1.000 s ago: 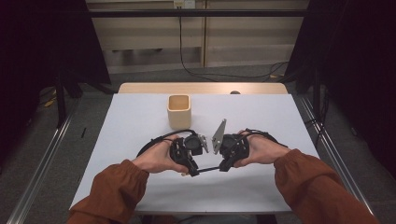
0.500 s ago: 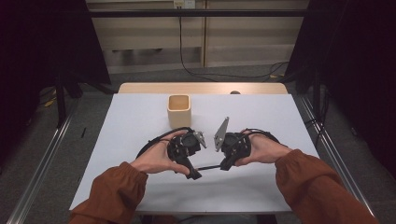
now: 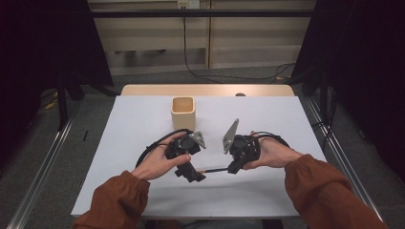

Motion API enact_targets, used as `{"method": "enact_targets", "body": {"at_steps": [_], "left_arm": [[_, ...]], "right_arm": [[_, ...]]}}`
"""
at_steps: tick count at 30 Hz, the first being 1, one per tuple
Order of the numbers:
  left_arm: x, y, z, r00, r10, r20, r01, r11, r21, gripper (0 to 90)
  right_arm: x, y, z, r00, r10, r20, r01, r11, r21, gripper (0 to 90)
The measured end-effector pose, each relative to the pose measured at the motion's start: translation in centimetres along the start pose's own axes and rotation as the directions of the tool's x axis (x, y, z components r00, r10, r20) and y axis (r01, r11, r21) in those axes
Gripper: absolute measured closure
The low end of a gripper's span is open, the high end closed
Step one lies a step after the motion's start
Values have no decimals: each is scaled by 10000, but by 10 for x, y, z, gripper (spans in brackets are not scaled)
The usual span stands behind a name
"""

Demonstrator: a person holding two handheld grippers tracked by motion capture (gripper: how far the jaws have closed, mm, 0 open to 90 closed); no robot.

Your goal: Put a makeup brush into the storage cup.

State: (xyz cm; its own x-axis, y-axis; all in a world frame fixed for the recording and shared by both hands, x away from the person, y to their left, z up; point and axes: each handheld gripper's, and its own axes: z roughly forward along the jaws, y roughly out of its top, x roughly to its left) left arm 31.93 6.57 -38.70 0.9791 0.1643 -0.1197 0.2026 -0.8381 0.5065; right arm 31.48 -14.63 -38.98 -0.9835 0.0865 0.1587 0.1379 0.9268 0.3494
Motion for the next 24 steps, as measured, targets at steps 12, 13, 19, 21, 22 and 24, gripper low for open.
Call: {"method": "enact_targets", "body": {"at_steps": [12,13,19,21,22,24], "left_arm": [[0,-36,-10,9933,-967,-625,879,9875,-1307,40],[0,-38,-10,9927,-1049,-601,959,9860,-1365,40],[-11,-48,-15,9872,-1347,-852,1158,9736,-1968,35],[-15,-52,-17,9851,-1373,-1033,1118,9687,-2216,33],[-17,-55,-18,9827,-1508,-1080,1204,9614,-2473,33],[-18,-60,-19,9796,-1706,-1063,1356,9513,-2768,32]], "right_arm": [[2,-26,-4,9975,656,263,-650,9976,-242,854],[3,-28,-3,9972,713,240,-706,9971,-266,854],[8,-35,0,9967,763,292,-743,9952,-643,854],[10,-38,-1,9959,849,312,-818,9926,-895,854],[10,-38,-1,9958,852,341,-814,9917,-990,854],[10,-40,-1,9943,996,375,-955,9906,-984,853]]}}
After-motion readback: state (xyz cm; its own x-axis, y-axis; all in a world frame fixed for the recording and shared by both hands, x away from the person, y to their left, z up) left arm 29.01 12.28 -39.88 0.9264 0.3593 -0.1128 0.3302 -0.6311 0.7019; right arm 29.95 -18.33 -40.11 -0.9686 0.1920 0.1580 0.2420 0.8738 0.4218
